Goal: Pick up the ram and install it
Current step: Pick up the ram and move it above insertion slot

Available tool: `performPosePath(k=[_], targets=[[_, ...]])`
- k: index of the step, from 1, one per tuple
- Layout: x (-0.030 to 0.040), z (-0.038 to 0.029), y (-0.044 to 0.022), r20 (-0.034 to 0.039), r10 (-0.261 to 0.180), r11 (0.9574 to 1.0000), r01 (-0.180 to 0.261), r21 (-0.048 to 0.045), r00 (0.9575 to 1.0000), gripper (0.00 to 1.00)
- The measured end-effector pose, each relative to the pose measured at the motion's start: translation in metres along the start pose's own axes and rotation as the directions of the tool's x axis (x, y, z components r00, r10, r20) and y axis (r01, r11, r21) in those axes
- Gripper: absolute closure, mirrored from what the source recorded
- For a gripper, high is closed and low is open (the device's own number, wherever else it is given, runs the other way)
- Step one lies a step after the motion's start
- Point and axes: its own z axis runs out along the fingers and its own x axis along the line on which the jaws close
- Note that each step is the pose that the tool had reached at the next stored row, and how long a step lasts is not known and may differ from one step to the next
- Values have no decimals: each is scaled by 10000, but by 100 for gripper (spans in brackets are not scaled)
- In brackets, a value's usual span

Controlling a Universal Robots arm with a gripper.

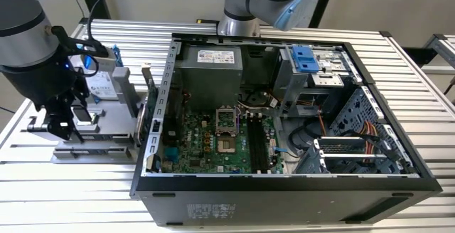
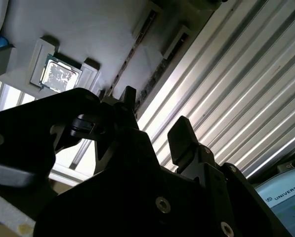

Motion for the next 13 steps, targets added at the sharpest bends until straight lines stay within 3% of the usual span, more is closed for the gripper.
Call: performPosePath(k=[8,13], targets=[[33,42,-1,162,6,10000,-6,2,9999,0],[35,75,-2,159,28,10000,-28,-19,9999,0]])
